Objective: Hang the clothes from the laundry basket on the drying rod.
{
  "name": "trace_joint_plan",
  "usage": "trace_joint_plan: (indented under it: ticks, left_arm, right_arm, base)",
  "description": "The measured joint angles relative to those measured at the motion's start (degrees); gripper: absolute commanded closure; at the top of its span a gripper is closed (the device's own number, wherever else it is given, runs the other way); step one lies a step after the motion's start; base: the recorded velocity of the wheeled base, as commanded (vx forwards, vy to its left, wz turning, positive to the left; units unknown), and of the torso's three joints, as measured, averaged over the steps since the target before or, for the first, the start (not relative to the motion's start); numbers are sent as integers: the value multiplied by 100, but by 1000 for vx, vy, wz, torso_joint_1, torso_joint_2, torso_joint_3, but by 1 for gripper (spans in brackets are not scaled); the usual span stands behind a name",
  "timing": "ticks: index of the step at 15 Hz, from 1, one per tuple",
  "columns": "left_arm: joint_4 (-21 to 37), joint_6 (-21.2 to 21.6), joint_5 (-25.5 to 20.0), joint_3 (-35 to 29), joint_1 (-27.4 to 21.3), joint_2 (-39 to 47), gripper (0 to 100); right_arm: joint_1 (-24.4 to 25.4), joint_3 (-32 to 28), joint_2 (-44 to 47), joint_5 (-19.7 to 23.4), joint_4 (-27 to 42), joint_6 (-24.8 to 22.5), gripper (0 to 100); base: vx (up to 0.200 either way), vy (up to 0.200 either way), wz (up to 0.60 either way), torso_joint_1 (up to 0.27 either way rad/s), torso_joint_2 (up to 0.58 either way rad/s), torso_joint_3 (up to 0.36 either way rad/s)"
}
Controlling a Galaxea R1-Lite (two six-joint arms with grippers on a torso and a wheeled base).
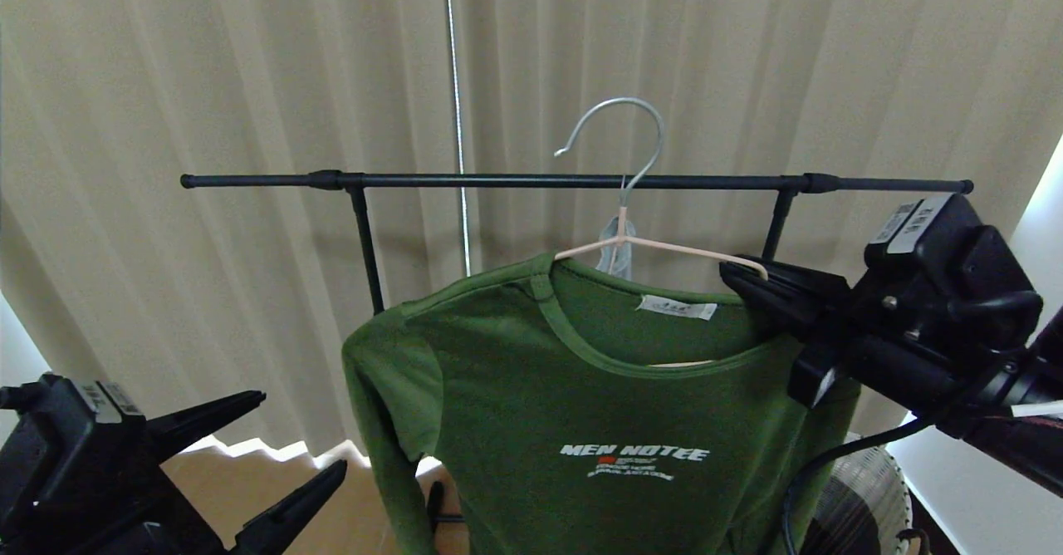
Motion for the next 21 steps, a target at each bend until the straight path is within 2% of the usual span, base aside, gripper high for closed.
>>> trace_joint_plan:
  ticks: [4,5,10,13,16,20,21]
  left_arm:
    - [-9,-110,0,-28,37,179,0]
    - [-11,-107,0,-33,37,223,100]
    - [-24,-77,2,-66,182,339,100]
    - [-26,6,0,-80,563,400,100]
    - [-28,321,0,-118,1215,405,100]
    - [-26,345,-9,-116,1362,372,100]
    - [-28,345,-9,-102,1362,347,0]
  right_arm:
    - [17,82,-206,184,0,72,100]
    - [20,88,-232,187,0,74,100]
    - [20,46,-273,156,0,69,100]
    - [-102,22,-280,107,1,69,100]
    - [-567,-17,-265,80,9,69,100]
    - [-700,-33,-251,72,9,63,100]
    - [-705,-33,-250,68,15,63,100]
  base:
    - [0,0,0,0,0,0]
    - [0,0,0,0,0,0]
    - [0,0,0,0,0,0]
    - [0,0,0,0,0,0]
    - [0,0,0,0,0,0]
    - [0,0,0,0,0,0]
    - [0,0,0,0,0,0]
